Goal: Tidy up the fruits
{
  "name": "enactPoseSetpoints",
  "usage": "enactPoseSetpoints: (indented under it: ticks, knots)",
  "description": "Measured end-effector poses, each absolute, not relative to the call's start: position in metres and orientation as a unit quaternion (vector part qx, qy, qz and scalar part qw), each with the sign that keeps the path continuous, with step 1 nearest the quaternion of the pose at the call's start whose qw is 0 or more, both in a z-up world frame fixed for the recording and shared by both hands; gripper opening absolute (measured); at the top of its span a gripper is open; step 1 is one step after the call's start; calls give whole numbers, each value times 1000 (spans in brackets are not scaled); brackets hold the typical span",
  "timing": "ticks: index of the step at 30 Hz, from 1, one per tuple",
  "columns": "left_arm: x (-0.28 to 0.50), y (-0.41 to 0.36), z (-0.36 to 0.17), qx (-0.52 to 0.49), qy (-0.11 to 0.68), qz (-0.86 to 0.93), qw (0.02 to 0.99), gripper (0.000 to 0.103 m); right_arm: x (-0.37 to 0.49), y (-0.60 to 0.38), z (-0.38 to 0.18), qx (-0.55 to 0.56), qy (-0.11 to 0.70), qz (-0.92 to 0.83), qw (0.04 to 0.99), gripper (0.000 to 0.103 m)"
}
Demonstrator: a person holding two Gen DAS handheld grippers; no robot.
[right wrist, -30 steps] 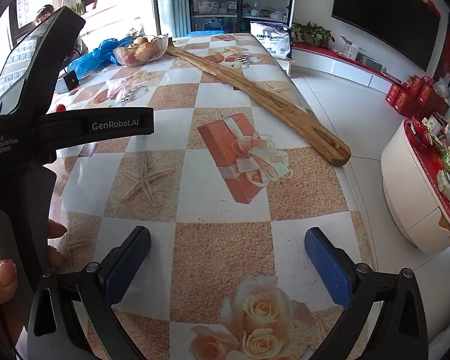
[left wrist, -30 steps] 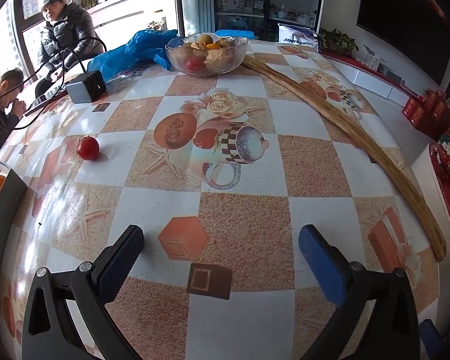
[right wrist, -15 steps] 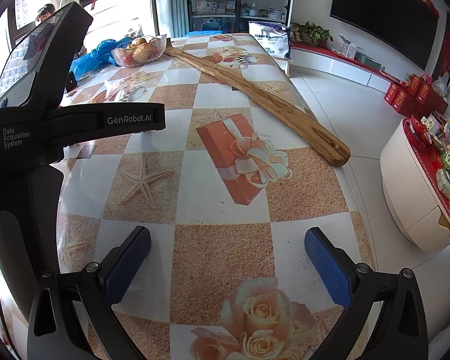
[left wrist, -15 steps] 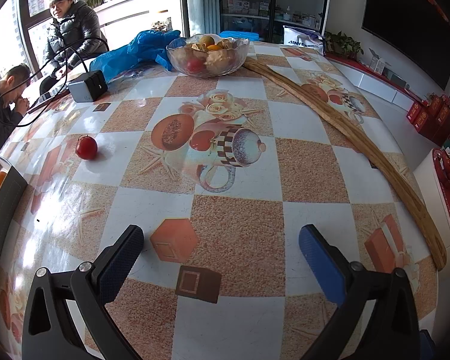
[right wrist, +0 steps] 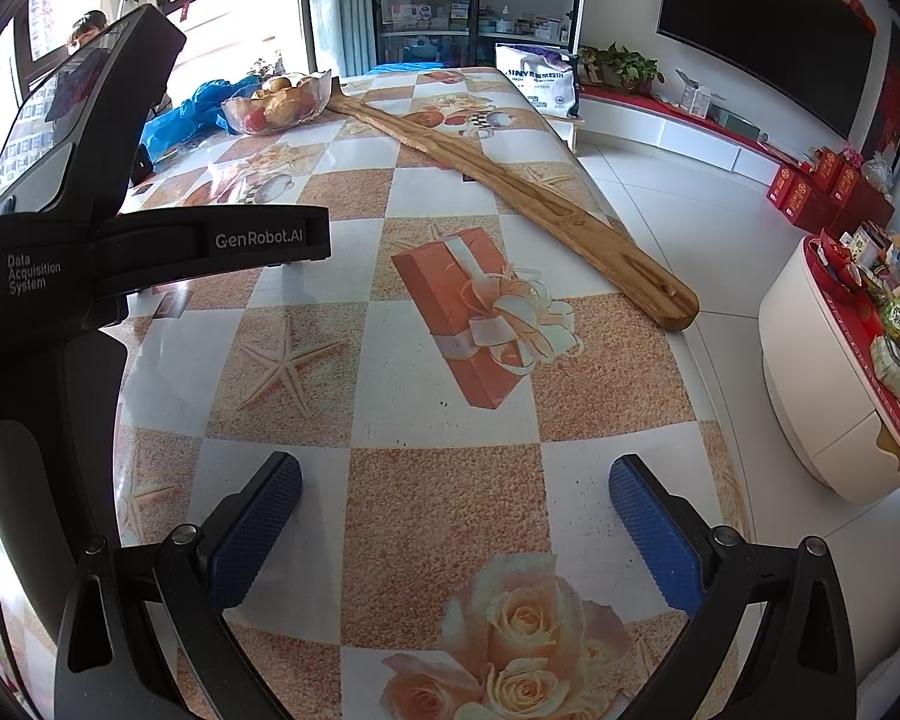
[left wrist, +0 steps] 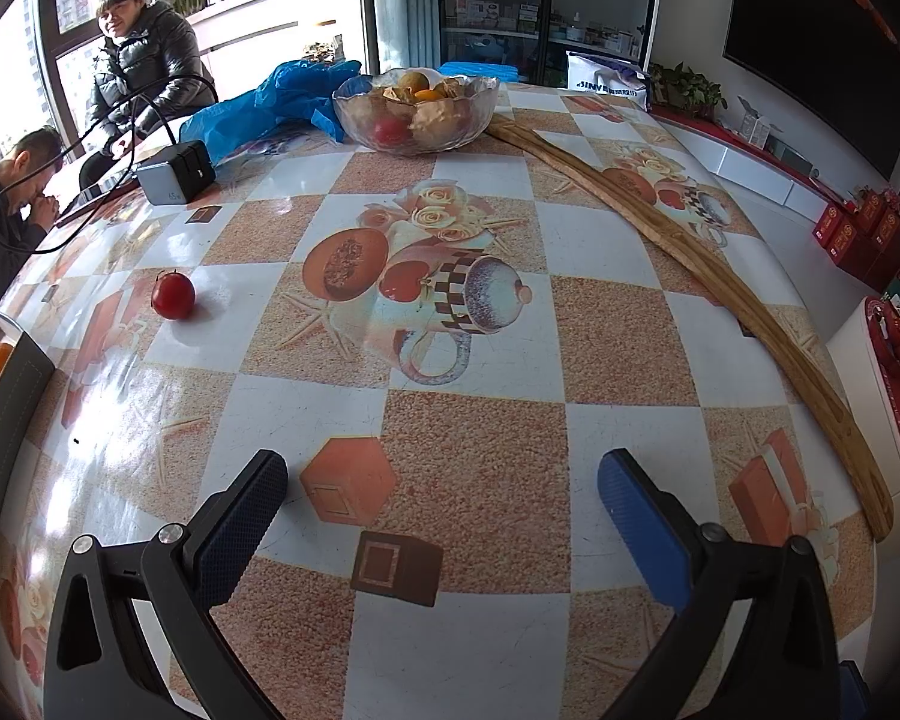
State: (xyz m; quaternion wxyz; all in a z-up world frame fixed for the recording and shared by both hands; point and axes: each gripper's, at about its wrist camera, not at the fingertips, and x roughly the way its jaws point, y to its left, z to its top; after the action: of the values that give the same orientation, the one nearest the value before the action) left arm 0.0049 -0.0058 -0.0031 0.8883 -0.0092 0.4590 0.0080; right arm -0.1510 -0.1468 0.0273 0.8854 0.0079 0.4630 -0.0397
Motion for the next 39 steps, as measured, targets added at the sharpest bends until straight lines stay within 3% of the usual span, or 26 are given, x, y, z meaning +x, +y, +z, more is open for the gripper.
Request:
enactPoseSetpoints:
  ticks: [39]
  knots:
    - [5,-6,-3,-9,459,8,888,103,-152,-148,29,8,462,-41,886,103]
